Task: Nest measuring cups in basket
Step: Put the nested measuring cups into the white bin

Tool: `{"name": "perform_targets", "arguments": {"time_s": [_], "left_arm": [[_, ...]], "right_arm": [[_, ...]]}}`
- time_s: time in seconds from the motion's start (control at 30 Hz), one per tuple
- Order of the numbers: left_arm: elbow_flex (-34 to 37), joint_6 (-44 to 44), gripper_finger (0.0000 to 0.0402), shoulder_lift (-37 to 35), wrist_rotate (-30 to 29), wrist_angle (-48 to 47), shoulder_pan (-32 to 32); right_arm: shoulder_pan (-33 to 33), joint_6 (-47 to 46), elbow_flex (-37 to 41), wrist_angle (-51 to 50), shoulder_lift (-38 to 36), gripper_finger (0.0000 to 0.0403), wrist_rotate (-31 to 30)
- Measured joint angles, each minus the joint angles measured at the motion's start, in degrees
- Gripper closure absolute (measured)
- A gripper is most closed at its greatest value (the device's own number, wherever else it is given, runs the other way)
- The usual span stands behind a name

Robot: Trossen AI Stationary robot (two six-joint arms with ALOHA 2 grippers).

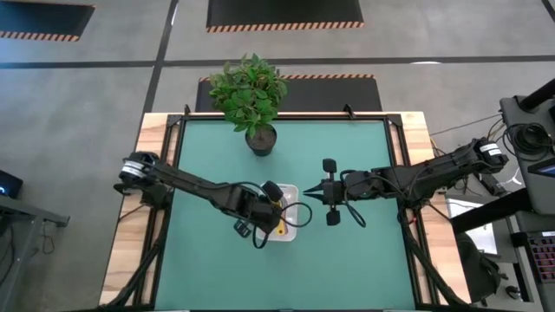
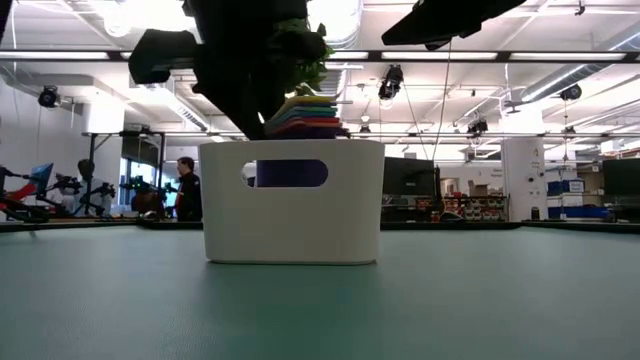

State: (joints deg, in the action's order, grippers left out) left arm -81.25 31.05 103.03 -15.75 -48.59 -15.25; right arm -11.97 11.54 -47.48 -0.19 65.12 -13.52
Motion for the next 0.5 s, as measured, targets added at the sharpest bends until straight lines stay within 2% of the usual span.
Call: {"name": "perform_targets", "arguments": {"time_s": [0.5], "left_arm": [[0.07,0.0,0.0324,3.99,0.19,1.04,0.76]], "right_arm": [[0.0,-0.01,0.0,-0.04,0.0,0.0394,0.0]]}}
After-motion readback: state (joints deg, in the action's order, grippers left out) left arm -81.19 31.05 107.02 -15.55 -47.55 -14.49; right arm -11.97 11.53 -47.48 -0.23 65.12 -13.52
